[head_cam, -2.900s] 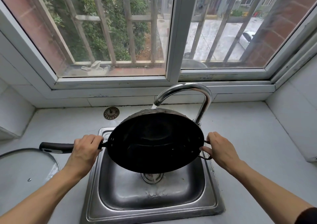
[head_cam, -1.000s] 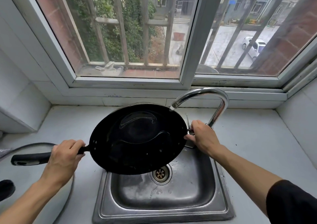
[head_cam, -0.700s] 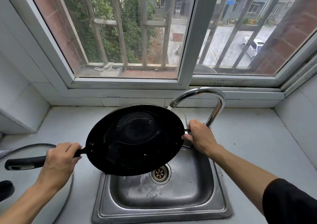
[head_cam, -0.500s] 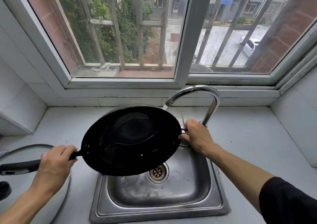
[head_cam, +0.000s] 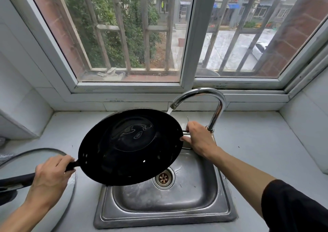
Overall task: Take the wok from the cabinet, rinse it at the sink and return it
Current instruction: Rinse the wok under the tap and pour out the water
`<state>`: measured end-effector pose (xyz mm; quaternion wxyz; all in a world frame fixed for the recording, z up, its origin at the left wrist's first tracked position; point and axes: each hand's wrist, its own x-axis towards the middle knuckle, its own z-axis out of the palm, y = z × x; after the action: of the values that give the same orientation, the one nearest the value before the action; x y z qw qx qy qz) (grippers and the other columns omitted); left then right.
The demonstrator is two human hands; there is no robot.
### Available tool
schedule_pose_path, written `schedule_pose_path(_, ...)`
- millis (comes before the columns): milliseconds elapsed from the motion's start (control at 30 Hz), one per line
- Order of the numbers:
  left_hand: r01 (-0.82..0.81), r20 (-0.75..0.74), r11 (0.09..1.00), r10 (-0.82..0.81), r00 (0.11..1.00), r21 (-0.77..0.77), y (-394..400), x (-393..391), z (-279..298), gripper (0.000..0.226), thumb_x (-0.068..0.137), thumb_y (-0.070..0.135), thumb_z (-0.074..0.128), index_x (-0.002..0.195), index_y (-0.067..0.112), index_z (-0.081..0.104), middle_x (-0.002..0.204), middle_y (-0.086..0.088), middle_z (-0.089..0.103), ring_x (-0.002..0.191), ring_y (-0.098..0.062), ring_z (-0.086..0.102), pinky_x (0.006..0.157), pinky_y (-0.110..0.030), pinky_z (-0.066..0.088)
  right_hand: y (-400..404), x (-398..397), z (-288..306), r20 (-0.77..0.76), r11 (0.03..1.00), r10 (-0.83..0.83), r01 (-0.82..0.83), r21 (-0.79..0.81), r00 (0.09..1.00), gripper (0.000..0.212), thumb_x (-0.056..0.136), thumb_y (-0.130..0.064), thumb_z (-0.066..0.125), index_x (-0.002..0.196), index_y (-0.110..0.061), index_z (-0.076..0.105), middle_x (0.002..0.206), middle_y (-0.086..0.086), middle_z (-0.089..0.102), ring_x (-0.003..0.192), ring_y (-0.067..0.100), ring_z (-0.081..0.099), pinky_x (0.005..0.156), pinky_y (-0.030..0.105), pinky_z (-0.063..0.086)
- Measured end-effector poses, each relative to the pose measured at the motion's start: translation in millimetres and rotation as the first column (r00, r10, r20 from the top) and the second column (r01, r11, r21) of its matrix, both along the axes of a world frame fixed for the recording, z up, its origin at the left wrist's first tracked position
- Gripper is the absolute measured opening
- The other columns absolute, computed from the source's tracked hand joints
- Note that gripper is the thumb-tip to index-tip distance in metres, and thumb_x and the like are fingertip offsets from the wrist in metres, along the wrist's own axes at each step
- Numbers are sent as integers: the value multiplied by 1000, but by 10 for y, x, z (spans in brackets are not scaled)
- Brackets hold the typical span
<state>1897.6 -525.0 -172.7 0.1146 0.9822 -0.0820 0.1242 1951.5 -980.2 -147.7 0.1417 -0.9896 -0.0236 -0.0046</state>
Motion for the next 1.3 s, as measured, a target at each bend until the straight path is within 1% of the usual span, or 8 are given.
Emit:
schedule_pose_path(267, 40, -22, 999, -40, 999, -5, -111, -40, 46, 52, 53, 0, 88, 91, 19, 58, 80, 1, 61, 78, -32, 59, 65, -39, 32, -120, -154, 14, 1, 992, -47, 46, 116, 999, 34, 82, -29, 74, 90, -15, 44, 94, 6, 52, 85, 26, 50, 69, 31, 33)
schedule_pose_path(400, 78, -50, 997, -79, 996, -21, -228, -38, 76, 50, 54, -1, 87, 90, 18, 58, 78, 1, 60, 76, -32, 59, 63, -40, 36, -244, -265, 15, -4, 990, -98, 98, 106, 995, 33, 83, -31, 72, 93, -14, 45, 97, 4, 50, 84, 25, 49, 71, 35, 38)
schedule_pose_path(500, 111, -72, 994, -111, 991, -14, -327, -24, 112, 49, 54, -1, 88, 91, 15, 60, 77, -1, 60, 74, -34, 60, 60, -42, 40, -341, -349, 6, -6, 983, -134, 134, 129, 991, 32, 85, -31, 71, 92, -15, 44, 96, 0, 45, 81, 22, 46, 72, 32, 37)
schedule_pose_path(633, 142, -95, 990, -140, 986, 15, -430, 0, 157, 46, 53, -1, 88, 90, 11, 62, 76, -3, 62, 70, -35, 60, 59, -44, 43, -439, -432, 20, -26, 962, -195, 196, 192, 981, 30, 83, -29, 72, 93, -15, 47, 99, 2, 49, 85, 22, 50, 76, 32, 43)
schedule_pose_path(833, 172, -114, 985, -169, 979, 21, -514, -1, 180, 44, 55, 1, 88, 91, 9, 63, 77, -4, 63, 69, -35, 60, 60, -46, 46, -523, -537, 27, -6, 954, -213, 209, 217, 977, 30, 83, -28, 73, 98, -16, 50, 102, 0, 50, 89, 20, 51, 82, 32, 45)
schedule_pose_path(900, 180, -119, 984, -177, 977, 15, -529, -12, 185, 44, 56, 1, 88, 91, 10, 63, 77, -4, 63, 70, -35, 60, 60, -47, 46, -536, -553, 30, -9, 950, -224, 220, 223, 975, 29, 82, -28, 73, 96, -17, 50, 101, 0, 50, 88, 20, 51, 81, 32, 45)
schedule_pose_path(1033, 198, -133, 980, -194, 972, 15, -539, -50, 181, 43, 56, 2, 88, 90, 10, 64, 74, -1, 61, 68, -33, 61, 60, -45, 46, -554, -575, -8, -35, 953, -217, 220, 208, 975, 28, 82, -29, 73, 92, -18, 50, 98, 0, 50, 85, 18, 49, 76, 27, 39)
schedule_pose_path(1300, 243, -150, 968, -233, 961, 58, -476, -36, 99, 45, 58, 8, 89, 95, 13, 63, 76, 1, 61, 66, -29, 61, 59, -40, 45, -520, -527, -86, -89, 932, -266, 280, 232, 960, 30, 78, -29, 78, 92, -19, 54, 96, 0, 52, 86, 17, 50, 76, 26, 40)
